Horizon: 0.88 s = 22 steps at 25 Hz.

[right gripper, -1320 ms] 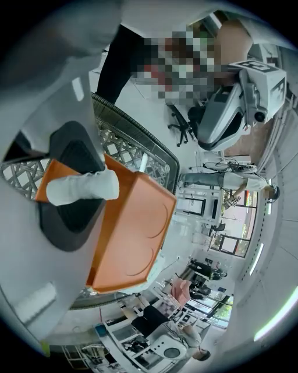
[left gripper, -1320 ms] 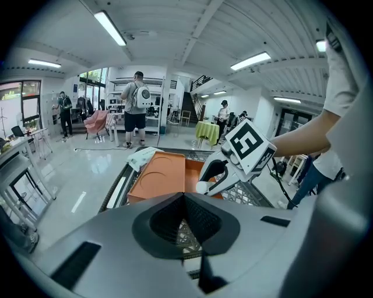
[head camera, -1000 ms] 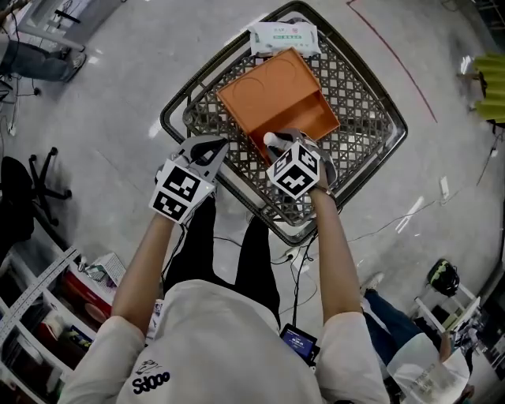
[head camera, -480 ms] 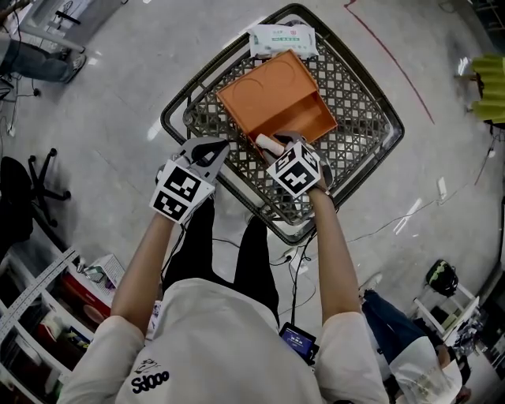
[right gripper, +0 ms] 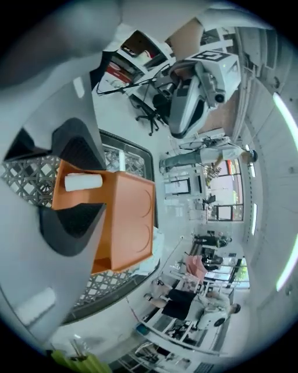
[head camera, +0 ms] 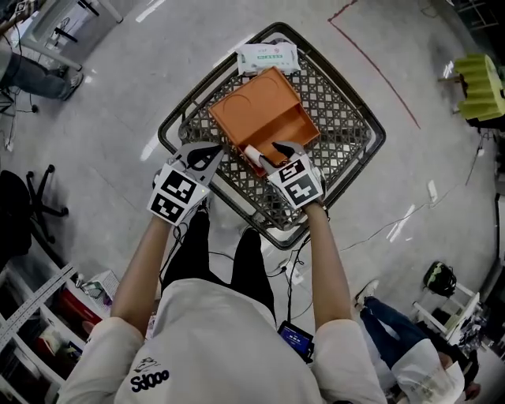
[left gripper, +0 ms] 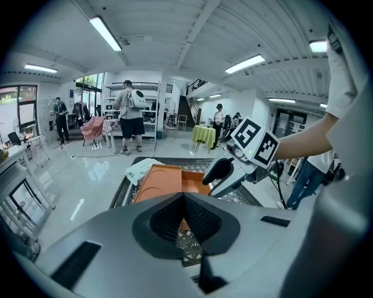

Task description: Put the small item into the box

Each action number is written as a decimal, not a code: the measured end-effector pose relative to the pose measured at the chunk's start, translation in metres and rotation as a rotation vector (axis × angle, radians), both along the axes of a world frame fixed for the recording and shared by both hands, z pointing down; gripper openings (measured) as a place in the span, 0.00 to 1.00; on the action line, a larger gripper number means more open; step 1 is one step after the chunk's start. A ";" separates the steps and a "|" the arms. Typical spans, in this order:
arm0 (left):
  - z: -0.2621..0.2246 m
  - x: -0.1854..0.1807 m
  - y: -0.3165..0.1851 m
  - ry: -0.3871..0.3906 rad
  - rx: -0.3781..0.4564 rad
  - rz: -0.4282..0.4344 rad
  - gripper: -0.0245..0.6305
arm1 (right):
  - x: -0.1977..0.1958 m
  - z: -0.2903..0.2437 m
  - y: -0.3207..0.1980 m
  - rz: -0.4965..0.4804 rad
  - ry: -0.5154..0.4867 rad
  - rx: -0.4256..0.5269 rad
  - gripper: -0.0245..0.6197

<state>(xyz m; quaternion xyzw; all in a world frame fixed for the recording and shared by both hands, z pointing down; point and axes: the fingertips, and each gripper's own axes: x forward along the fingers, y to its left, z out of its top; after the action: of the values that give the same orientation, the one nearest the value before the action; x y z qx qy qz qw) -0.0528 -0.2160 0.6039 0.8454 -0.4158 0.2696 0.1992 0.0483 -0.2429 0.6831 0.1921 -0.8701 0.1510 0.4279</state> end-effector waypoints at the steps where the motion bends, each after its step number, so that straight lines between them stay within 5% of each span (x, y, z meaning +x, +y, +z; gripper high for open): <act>1: -0.006 0.002 -0.003 0.001 0.011 0.005 0.04 | 0.002 -0.010 -0.003 0.030 -0.021 0.014 0.33; 11: -0.075 0.024 -0.037 0.007 0.145 0.086 0.04 | 0.046 -0.143 -0.037 0.278 -0.143 0.309 0.10; 22: -0.166 0.057 -0.064 0.021 0.343 0.181 0.04 | 0.107 -0.273 -0.040 0.477 -0.255 0.552 0.05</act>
<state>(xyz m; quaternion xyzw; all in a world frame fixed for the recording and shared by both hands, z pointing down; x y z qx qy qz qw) 0.0041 -0.2805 0.4374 0.9036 -0.3760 0.2029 0.0317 0.1553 -0.2829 0.4100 0.4769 -0.8551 0.0289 0.2015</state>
